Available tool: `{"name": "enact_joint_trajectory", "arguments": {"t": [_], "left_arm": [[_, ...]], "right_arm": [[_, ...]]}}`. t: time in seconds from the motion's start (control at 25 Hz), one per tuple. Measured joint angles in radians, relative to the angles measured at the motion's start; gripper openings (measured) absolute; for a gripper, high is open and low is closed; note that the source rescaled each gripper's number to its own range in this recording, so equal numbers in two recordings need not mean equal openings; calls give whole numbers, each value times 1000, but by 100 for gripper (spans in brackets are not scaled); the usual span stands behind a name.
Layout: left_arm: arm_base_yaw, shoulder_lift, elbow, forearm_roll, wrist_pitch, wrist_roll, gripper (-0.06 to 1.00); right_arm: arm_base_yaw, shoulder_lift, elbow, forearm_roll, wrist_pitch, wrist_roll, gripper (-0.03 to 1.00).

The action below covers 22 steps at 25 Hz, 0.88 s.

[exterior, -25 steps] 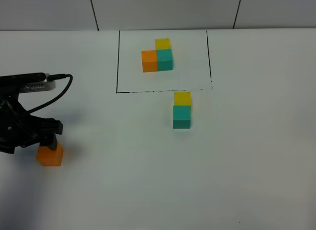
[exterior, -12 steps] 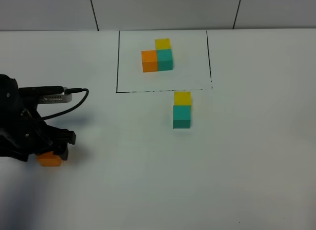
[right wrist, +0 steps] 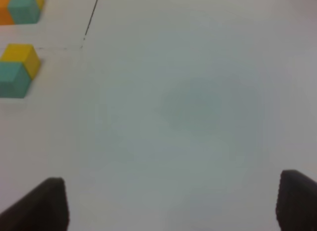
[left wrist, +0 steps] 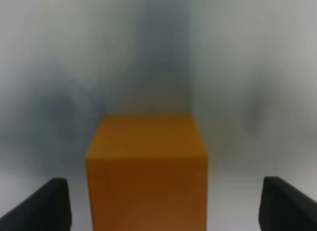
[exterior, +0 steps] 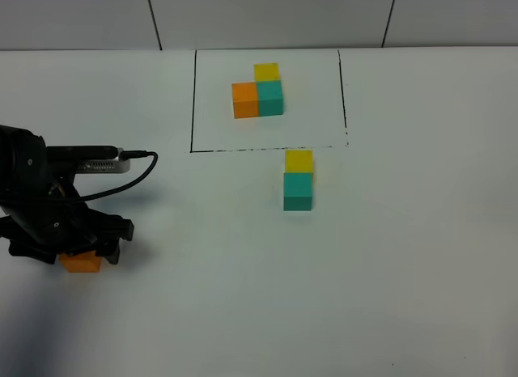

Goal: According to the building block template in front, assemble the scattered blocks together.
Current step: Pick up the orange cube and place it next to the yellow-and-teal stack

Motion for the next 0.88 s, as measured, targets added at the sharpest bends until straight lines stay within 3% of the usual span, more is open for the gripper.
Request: {"name": "enact_joint_trajectory", "arguments": {"t": [0.4,0.68,0.88], "left_arm": [[0,0,2,12,-21,0,81],[0,0,86,24,-111,-17,80],[0,1,92,26,-125,-33,67]], "right_arm": [[0,0,0,0,0,0,71],[0,0,0,0,0,0,71],[0,0,0,0,0,0,71]]}}
